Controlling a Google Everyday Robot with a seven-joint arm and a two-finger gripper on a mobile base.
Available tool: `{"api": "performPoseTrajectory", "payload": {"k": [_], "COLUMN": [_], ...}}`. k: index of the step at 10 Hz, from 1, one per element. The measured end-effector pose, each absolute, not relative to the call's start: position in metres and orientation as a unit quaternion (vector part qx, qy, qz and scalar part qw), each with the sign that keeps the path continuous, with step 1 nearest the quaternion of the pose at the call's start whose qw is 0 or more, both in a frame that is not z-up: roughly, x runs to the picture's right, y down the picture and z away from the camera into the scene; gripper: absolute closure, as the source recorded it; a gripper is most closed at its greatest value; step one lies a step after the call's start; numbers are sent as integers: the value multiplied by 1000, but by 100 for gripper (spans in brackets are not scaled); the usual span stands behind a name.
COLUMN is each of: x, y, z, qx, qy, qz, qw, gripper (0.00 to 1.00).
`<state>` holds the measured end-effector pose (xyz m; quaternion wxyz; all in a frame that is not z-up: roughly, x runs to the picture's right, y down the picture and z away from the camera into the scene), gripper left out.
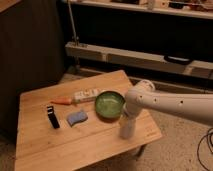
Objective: Place the ceramic cup over the eraser
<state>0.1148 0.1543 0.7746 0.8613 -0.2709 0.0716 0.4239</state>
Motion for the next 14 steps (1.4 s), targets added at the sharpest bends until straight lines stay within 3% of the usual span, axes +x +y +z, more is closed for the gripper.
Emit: {"api": "performPoseTrajectory", "payload": {"k": [3, 5, 14], "x": [114, 113, 112], "y": [145, 139, 137], "z": [777, 781, 779], "qx": [-267, -263, -252], "qy": [61, 61, 55], "qz": [429, 429, 440], "qw": [861, 862, 860], "gripper": [36, 21, 20]}}
